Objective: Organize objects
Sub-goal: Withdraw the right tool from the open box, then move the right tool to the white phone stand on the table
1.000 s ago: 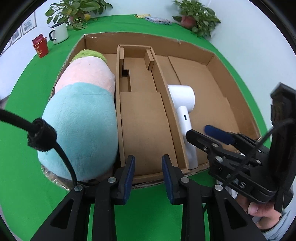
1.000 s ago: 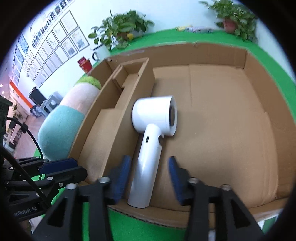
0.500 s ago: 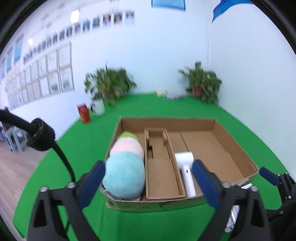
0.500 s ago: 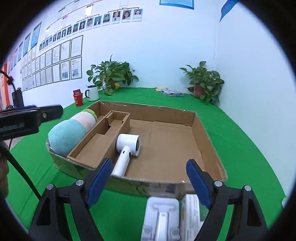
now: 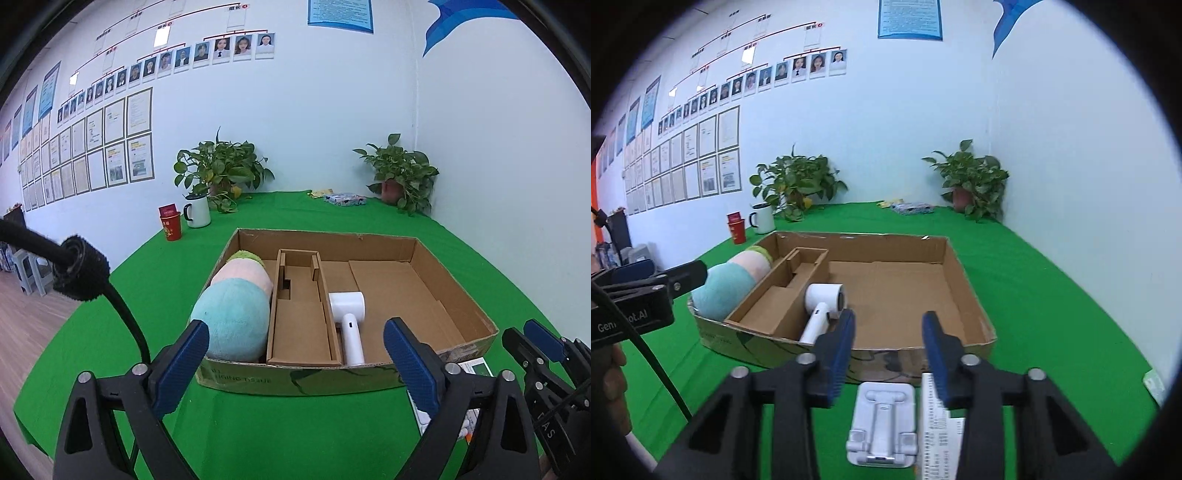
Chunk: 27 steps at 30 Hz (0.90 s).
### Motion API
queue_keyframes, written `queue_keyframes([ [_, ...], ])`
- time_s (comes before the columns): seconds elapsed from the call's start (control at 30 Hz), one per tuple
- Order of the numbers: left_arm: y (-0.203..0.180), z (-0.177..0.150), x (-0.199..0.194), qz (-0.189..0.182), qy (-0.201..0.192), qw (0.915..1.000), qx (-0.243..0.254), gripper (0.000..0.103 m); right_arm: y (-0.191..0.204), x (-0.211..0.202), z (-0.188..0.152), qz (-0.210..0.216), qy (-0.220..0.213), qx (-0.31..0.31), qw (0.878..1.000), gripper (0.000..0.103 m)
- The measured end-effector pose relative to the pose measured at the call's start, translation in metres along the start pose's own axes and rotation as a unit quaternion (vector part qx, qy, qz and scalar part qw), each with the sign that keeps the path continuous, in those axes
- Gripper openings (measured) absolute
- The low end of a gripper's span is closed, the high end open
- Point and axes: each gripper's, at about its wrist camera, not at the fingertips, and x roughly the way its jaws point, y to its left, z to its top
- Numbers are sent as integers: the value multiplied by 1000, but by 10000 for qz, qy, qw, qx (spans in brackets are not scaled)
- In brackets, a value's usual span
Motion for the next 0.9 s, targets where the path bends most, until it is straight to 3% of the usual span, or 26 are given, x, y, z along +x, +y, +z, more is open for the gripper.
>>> queue_keyframes([
  [0.07, 0, 0, -2, -30, 28, 10000, 8, 50, -4, 1, 0, 50, 57, 44, 10000, 40],
  [0.1, -2, 0, 0, -66, 163, 9998, 56, 23, -6, 2, -1, 60, 135, 72, 9999, 60],
  [0.13, -2, -1, 1, -85, 248, 9996, 86, 16, -8, 5, -1, 108, 215, 112, 9996, 85],
  [0.17, -3, -2, 1, -113, 286, 9995, 106, 16, -9, 6, -3, 199, 261, 171, 9993, 87],
  [0.2, -3, -3, -1, -188, 241, 9995, 129, 17, -10, 6, -5, 246, 278, 195, 9991, 87],
  [0.27, -4, -6, -3, -303, 129, 9993, 158, 37, -7, 7, -9, 290, 338, 120, 9989, 87],
  [0.3, -5, -8, -5, -360, 102, 9992, 150, 72, -5, 7, -12, 347, 372, 41, 9987, 87],
  [0.33, -5, -10, -6, -440, 67, 9989, 113, 98, -3, 7, -14, 389, 393, -17, 9985, 87],
  [0.43, -5, -15, -6, -834, 131, 9964, -6, 99, 8, 8, -24, 719, 532, -271, 9956, 87],
  [0.57, -4, -33, 23, -1273, 1014, 9866, -109, 99, 20, 17, -37, 1388, 961, -178, 9855, 87],
  [0.7, 4, -53, 51, -1867, 1673, 9662, -595, 98, 25, 29, -52, 1734, 1351, -69, 9755, 87],
  [0.9, -6, -71, 79, -2418, 2138, 9428, -829, 98, 19, 42, -67, 1970, 1711, 208, 9651, 87],
])
